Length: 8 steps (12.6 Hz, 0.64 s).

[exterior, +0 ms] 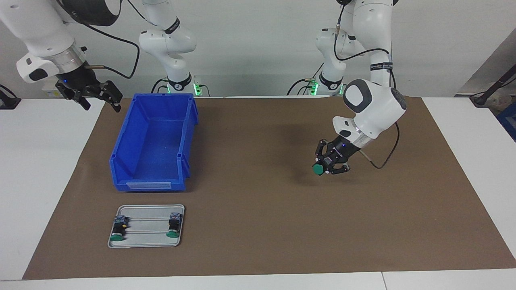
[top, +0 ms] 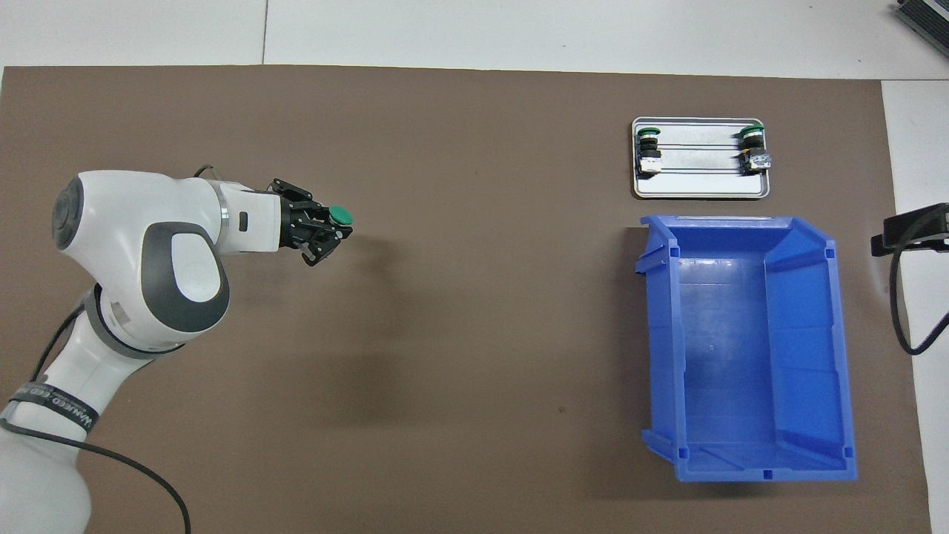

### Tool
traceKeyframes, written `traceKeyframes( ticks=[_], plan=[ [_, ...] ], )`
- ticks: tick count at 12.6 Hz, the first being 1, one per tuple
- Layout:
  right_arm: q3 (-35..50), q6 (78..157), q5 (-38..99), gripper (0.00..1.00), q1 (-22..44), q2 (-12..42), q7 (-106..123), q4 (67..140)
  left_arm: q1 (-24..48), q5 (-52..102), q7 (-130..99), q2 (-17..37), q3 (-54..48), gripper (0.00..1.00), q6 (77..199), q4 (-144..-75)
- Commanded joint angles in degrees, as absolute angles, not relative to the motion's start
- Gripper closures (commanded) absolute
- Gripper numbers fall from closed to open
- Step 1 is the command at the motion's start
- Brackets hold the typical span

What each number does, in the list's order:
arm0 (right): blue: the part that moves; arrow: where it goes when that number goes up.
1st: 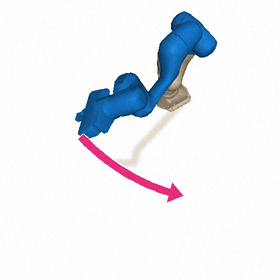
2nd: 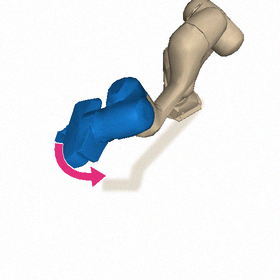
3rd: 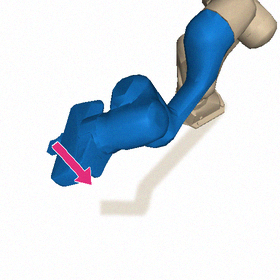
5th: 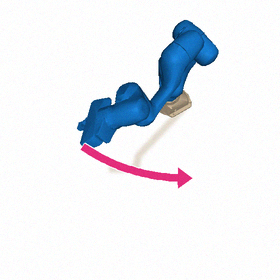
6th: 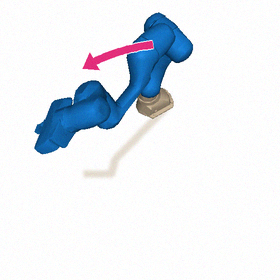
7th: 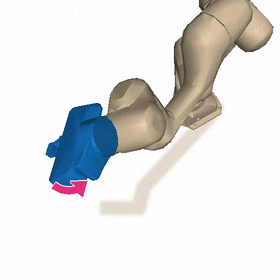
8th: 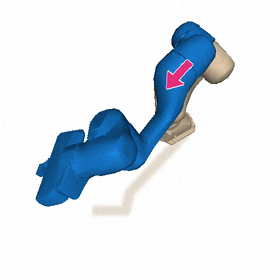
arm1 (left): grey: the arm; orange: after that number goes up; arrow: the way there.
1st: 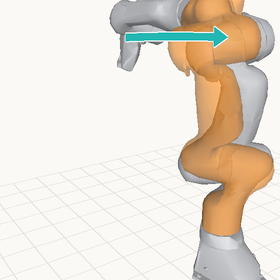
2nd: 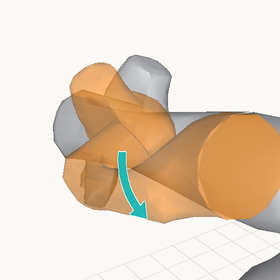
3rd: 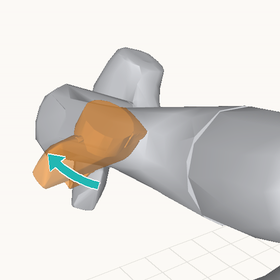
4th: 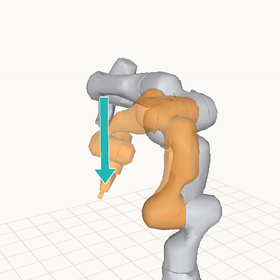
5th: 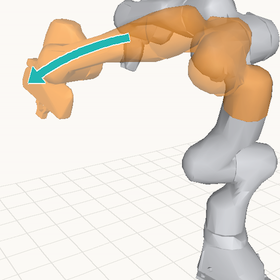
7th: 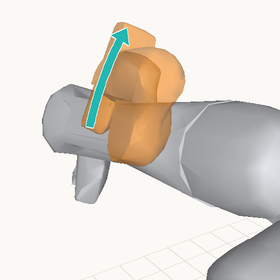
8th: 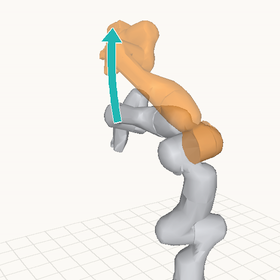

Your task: Place and press button with both arms

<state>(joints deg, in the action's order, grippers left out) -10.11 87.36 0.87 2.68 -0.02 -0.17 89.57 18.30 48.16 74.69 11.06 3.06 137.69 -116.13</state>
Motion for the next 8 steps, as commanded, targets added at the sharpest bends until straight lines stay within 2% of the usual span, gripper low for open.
traceKeyframes(
  ticks=[1,8],
  plan=[
    [-9.9,86.6,1.4,0.00,2.5,-0.7,0.4,90.0,18.9,62.5,86.4,7.2,2.9,1.00,143.7,-122.2],
    [-9.9,86.6,1.4,0.00,2.5,-0.7,0.4,90.0,21.4,103.4,123.1,5.3,2.4,1.00,146.3,-129.5]
  ],
)
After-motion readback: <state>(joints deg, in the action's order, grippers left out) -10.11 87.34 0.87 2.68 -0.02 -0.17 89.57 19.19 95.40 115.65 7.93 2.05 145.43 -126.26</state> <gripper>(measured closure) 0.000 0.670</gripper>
